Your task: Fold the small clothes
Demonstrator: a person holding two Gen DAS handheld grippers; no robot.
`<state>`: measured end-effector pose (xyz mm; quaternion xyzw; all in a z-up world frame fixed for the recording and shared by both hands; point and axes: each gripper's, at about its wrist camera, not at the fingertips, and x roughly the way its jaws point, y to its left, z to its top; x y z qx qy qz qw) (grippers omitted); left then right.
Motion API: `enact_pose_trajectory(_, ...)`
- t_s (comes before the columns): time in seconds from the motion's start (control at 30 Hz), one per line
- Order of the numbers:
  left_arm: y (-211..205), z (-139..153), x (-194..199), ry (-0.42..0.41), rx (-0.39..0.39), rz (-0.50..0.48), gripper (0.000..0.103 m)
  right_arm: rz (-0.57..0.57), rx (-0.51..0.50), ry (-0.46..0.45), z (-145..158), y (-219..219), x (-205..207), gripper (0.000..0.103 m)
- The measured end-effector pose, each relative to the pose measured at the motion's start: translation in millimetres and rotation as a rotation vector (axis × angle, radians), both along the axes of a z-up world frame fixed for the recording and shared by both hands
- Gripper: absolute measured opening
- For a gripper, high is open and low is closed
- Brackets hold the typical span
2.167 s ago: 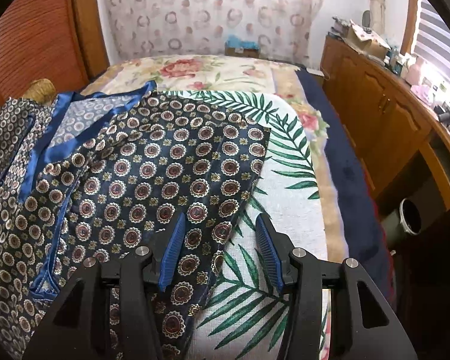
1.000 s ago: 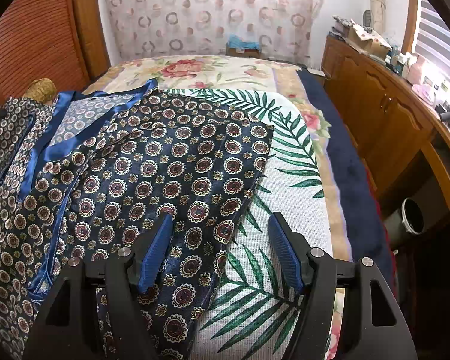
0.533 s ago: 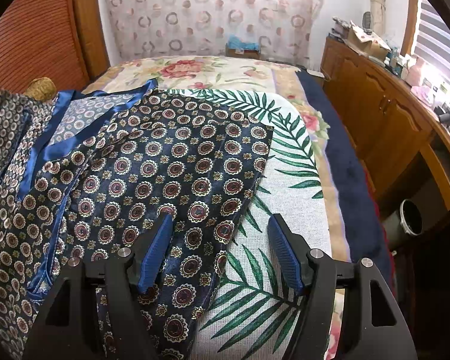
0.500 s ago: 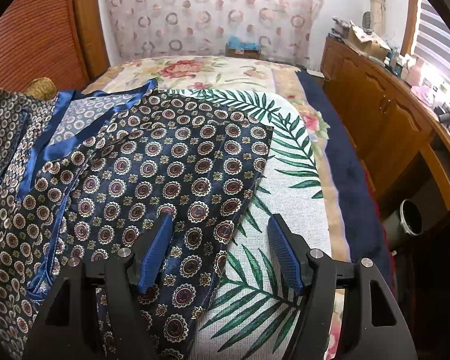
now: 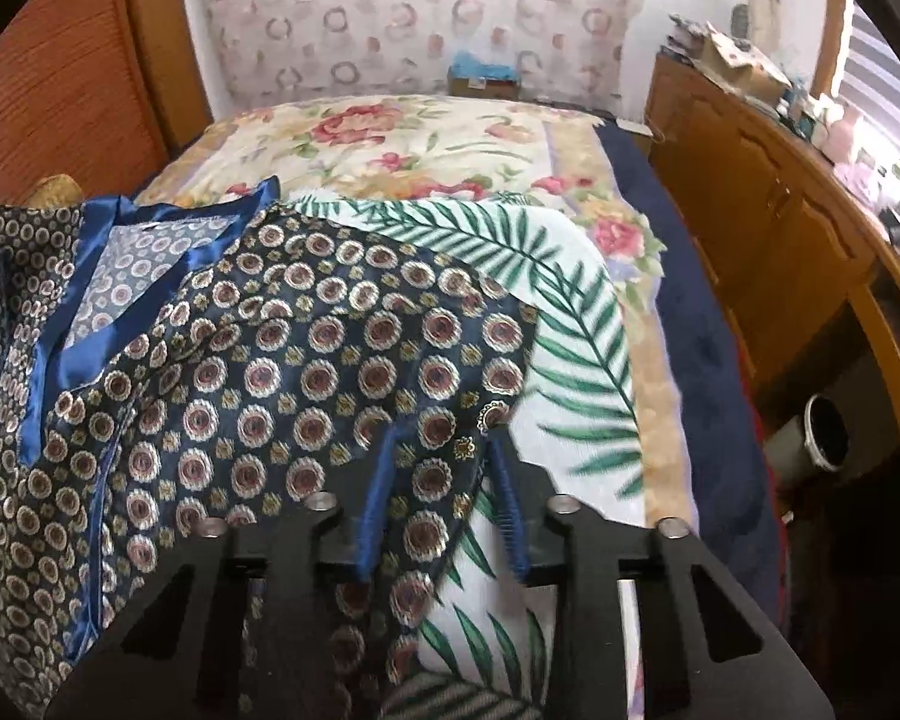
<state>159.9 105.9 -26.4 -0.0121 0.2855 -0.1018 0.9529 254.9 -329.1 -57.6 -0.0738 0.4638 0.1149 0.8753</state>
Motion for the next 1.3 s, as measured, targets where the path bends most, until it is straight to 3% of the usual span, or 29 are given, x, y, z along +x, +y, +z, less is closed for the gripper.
enact_pose_trajectory(0.03,0.2,0.9,-7.9,-0.012,-0.01,-0.006,0.0,0.011,0.004,0.003,0.1,2.8,-0.2,0.007)
enact_pose_trajectory(0.13,2.0,6.7,-32.2,-0.048,-0.026,-0.016,0.0,0.044,-0.025,-0.042,5.5,15.2,-12.3,0.0)
enact_pose_trajectory(0.3,15.2,18.6,-83.9,-0.116,-0.05,-0.015,0.0,0.042,0.043,-0.236,50.2,13.4,-69.3,0.0)
enact_pose_trajectory(0.43,25.3,14.0,-140.4,-0.164,-0.031,0.024,0.0,0.047,0.104,-0.305,80.1,-0.9,-120.3,0.0)
enact_pose_trajectory(0.53,32.8,-1.9,-173.5,-0.147,-0.051,0.059,0.0,0.064,0.137,-0.324,94.3,-12.8,-160.4,0.0)
enact_pose_trajectory(0.77,49.7,-32.7,-215.1,-0.074,-0.06,0.148,0.0,0.087,0.132,-0.298,100.7,-24.5,-226.0,0.0)
enact_pose_trajectory(1.0,52.9,-35.4,-245.1,-0.05,-0.029,0.16,0.005,0.146,0.109,-0.233,85.7,-36.3,-270.5,0.0)
enact_pose_trajectory(1.13,59.8,-27.2,-249.4,-0.047,-0.014,0.169,0.018,0.152,0.111,-0.159,64.5,-40.0,-277.9,0.0)
enact_pose_trajectory(1.3,65.7,-19.3,-234.6,-0.038,0.008,0.178,0.021,0.147,0.108,-0.143,56.9,-43.0,-274.9,0.004)
